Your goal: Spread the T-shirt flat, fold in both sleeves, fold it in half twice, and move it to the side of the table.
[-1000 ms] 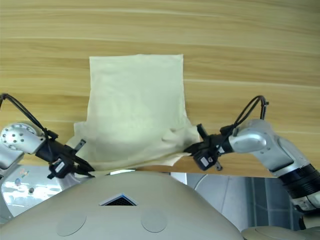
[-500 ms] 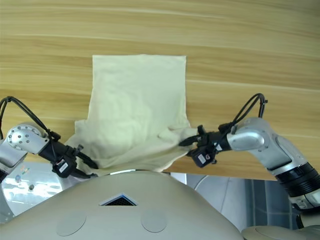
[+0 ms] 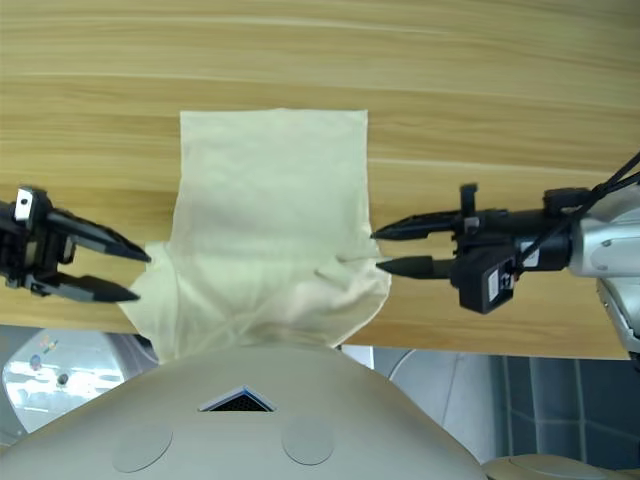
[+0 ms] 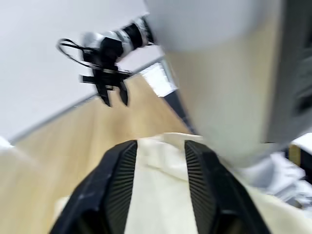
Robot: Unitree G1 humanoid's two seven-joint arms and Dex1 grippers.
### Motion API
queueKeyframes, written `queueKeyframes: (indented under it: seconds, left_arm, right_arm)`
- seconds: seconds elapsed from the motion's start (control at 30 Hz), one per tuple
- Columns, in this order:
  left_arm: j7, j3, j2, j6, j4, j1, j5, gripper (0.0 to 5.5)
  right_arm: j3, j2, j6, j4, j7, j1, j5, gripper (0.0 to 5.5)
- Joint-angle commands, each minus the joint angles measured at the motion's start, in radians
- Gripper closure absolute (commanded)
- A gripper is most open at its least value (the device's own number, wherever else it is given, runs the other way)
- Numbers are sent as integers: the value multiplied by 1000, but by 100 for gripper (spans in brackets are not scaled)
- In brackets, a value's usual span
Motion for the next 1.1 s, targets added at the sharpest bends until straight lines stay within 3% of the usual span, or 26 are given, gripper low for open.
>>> queueKeyframes:
  seconds: [0.03, 0.13, 0.27, 0.43, 0.6, 0.67, 0.77, 0.9, 1.1]
  left_arm:
    - [132, -13, -188, -75, 147, -233, 268, 440]
    - [248, -87, -348, -274, 393, -403, 627, 487]
    - [346, -187, -440, -459, 608, -479, 926, 546]
    - [288, -320, -445, -509, 661, -433, 967, 546]
    - [136, -430, -379, -418, 564, -372, 888, 546]
    - [144, -450, -378, -441, 627, -412, 972, 546]
    - [257, -466, -411, -503, 792, -496, 1145, 546]
    - [534, -491, -472, -551, 997, -607, 1385, 546]
    - [945, -556, -547, -511, 1290, -748, 1612, 546]
  right_arm:
    - [118, 170, 96, 68, -163, -243, -276, 442]
    - [282, 339, 119, 169, -265, -387, -559, 493]
    - [451, 491, 111, 281, -318, -469, -770, 550]
    - [552, 540, 95, 308, -288, -456, -830, 550]
    - [616, 437, 48, 291, -147, -400, -793, 550]
    - [609, 455, 57, 336, -173, -414, -829, 550]
    - [599, 505, 85, 492, -327, -489, -985, 550]
    - [640, 571, 165, 765, -618, -603, -1246, 550]
    - [662, 676, 180, 953, -790, -643, -1290, 550]
